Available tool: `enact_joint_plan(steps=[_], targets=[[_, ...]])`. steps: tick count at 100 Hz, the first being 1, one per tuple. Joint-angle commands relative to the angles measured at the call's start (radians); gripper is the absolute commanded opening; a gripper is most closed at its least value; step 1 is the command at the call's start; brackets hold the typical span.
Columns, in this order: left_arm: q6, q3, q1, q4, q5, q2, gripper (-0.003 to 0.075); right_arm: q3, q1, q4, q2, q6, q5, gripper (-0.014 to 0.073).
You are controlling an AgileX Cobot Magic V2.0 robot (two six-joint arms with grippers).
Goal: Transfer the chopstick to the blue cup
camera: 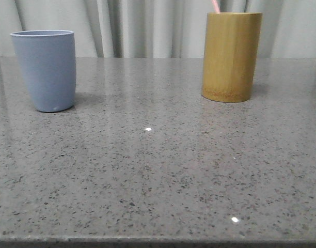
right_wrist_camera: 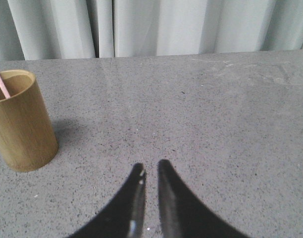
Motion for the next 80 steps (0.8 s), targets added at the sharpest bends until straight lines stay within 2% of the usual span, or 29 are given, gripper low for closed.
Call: enact_joint_plan(steps=[1, 8, 13, 49, 71, 80], targets=[[0.003, -0.044, 0.003, -0.015, -0.091, 0.036, 0.0337, -0.06, -0.001, -0.012, 0.053, -0.004, -0.058, 0.0288], [0.003, -0.044, 0.003, -0.032, -0.103, 0.046, 0.0389, -0.075, -0.001, -0.012, 0.079, -0.004, -0.06, 0.0372], [0.003, -0.044, 0.003, -0.036, -0.105, 0.045, 0.0395, -0.08, -0.001, -0.012, 0.092, -0.004, -0.063, 0.0395], [0.003, -0.051, 0.003, -0.065, -0.168, 0.055, 0.0385, -0.079, -0.001, 0.015, 0.104, -0.003, -0.096, 0.0393], [0.004, -0.211, 0.003, -0.068, -0.014, 0.207, 0.036, -0.079, -0.001, 0.018, 0.12, -0.004, -0.097, 0.0393], [0.061, -0.302, 0.003, -0.103, 0.079, 0.3, 0.036, -0.079, -0.001, 0.018, 0.125, -0.004, -0.1, 0.0393]])
